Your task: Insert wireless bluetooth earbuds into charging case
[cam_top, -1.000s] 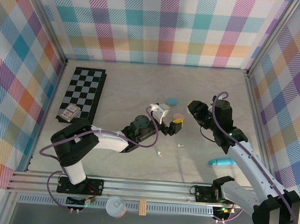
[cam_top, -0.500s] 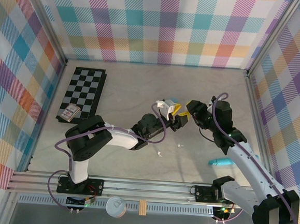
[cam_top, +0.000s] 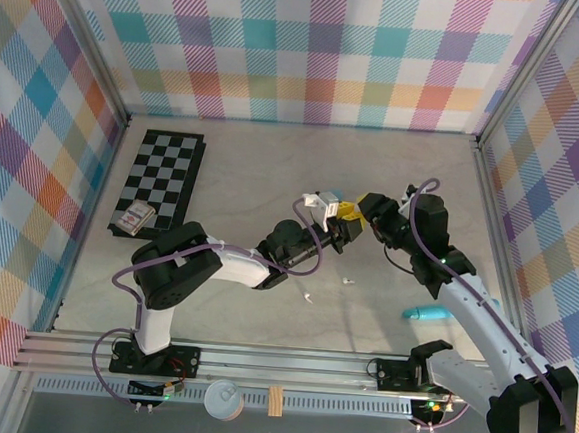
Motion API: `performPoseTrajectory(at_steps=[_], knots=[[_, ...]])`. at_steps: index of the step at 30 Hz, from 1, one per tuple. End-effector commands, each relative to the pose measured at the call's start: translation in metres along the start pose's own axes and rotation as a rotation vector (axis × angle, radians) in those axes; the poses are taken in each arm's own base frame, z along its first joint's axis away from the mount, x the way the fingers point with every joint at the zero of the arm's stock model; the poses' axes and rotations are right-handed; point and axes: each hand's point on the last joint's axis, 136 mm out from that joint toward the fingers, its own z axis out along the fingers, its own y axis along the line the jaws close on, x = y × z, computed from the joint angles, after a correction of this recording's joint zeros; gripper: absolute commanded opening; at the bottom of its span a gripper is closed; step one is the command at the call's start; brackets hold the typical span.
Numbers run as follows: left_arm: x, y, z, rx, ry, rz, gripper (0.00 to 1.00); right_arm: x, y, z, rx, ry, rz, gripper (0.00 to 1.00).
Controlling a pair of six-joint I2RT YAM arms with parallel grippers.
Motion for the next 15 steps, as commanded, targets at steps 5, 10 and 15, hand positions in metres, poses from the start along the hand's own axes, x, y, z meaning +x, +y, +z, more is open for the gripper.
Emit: performPoseTrajectory(at_steps=[5,10,15], knots=[[-0.013,-0.014,0.006,0.063,-0.056,-0.013,0.23,0.002,0.008,0.001,-0.037,0.009,-0.013,0.36],[-0.014,-0.016,0.004,0.089,-0.055,0.002,0.17,-0.001,0.012,-0.002,-0.034,0.000,-0.035,0.50],[-0.019,-0.025,-0.006,0.148,-0.046,0.073,0.16,-0.009,0.021,-0.011,-0.029,-0.032,-0.102,0.76]])
